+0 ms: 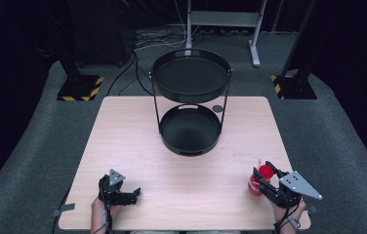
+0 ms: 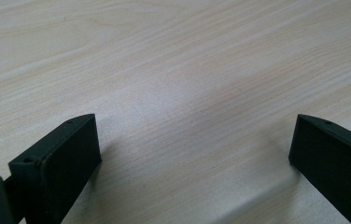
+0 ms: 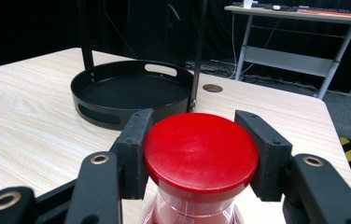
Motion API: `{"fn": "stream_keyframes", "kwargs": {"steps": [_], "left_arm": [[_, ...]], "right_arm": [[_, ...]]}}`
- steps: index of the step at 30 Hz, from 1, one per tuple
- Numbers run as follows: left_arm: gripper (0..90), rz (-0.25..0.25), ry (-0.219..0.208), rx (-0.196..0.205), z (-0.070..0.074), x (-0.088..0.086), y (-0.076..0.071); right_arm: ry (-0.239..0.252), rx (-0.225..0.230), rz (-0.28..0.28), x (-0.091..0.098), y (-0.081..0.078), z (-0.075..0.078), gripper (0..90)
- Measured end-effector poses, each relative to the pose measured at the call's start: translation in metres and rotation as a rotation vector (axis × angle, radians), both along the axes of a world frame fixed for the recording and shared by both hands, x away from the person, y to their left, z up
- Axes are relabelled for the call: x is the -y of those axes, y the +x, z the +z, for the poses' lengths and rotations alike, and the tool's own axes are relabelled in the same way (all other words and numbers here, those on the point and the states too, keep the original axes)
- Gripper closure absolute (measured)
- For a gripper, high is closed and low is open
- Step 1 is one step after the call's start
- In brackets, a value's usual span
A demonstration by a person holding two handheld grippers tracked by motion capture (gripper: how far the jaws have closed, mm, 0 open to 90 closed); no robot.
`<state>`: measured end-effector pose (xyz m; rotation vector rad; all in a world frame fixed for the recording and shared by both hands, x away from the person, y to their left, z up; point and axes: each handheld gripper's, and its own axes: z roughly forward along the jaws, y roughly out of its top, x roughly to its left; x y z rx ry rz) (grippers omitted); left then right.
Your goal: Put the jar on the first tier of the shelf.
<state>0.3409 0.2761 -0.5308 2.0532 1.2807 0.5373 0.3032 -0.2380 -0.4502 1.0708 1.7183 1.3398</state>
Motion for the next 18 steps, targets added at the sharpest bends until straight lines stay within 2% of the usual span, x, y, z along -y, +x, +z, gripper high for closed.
{"fn": "stream_keyframes", "kwargs": {"steps": [18], "left_arm": [[1.8, 0.000, 0.000, 0.000, 0.000, 0.000, 0.000]], "right_arm": [[-0.012, 0.032, 0.056, -0.020, 0.014, 0.014, 47.8]]}}
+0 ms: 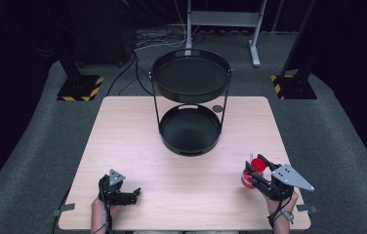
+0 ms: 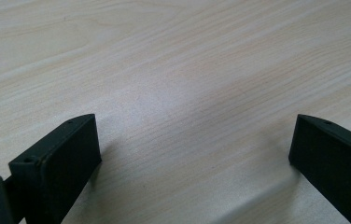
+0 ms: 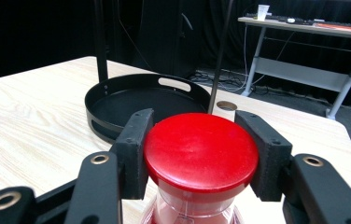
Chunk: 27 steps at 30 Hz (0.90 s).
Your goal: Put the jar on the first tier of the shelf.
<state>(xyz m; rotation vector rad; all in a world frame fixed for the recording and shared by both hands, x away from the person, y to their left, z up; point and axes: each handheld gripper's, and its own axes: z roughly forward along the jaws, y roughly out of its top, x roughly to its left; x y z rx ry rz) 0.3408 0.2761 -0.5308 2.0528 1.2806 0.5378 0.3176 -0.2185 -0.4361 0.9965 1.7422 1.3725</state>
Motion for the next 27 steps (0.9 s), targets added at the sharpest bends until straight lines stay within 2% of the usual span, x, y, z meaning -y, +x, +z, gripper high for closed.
{"fn": "stream_keyframes", "kwargs": {"steps": [27], "left_arm": [[1.8, 0.001, 0.001, 0.001, 0.000, 0.000, 0.000]], "right_arm": [[0.001, 0.011, 0.051, -0.019, 0.022, 0.008, 47.8]]}}
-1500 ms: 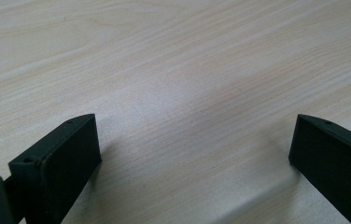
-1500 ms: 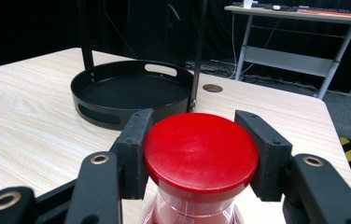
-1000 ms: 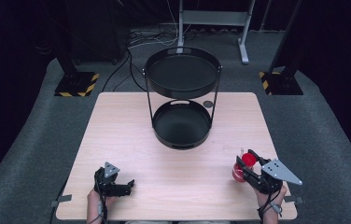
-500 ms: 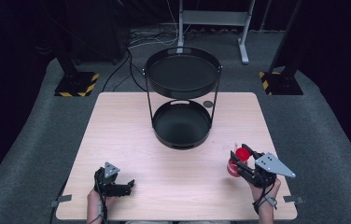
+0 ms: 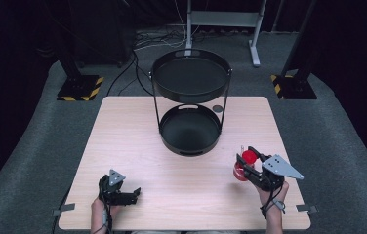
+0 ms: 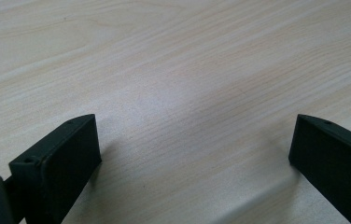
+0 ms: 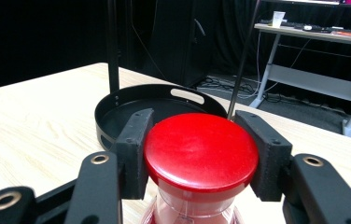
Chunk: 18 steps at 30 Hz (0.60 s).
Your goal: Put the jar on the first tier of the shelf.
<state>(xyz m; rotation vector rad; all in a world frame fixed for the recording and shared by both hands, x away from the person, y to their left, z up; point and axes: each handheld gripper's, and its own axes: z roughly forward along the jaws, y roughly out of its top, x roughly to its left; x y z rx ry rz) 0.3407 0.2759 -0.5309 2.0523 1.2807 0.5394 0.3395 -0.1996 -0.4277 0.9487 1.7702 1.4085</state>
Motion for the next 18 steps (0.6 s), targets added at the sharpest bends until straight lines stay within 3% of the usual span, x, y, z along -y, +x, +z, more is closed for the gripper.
{"fn": "stream_keyframes", "kwargs": {"steps": [18], "left_arm": [[1.8, 0.000, 0.000, 0.000, 0.000, 0.000, 0.000]], "right_arm": [[-0.008, 0.000, 0.027, -0.012, 0.016, 0.006, 47.8]]}}
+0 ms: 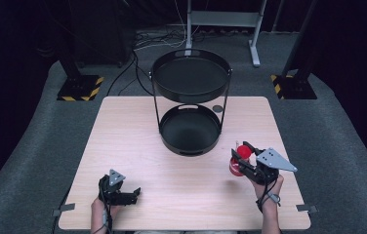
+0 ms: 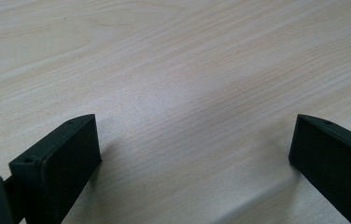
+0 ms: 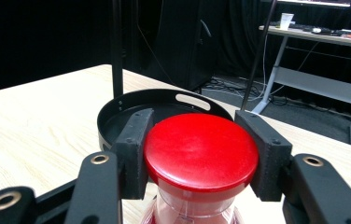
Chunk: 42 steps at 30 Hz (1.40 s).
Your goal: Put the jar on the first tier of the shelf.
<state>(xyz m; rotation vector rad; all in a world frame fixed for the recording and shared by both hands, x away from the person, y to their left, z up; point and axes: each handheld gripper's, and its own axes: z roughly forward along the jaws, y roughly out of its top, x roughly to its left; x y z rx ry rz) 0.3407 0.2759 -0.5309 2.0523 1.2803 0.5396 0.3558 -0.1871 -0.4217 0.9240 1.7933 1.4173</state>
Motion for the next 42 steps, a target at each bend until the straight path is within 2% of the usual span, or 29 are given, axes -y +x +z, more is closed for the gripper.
{"fn": "stream_keyframes", "kwargs": {"steps": [30, 42], "left_arm": [[1.9, 0.000, 0.000, 0.000, 0.000, 0.000, 0.000], [1.8, 0.000, 0.000, 0.000, 0.000, 0.000, 0.000]], "right_arm": [[-0.014, -0.028, 0.050, -0.024, 0.028, 0.000, 47.8], [-0.006, -0.011, 0.048, -0.029, 0.036, 0.003, 47.8]]}}
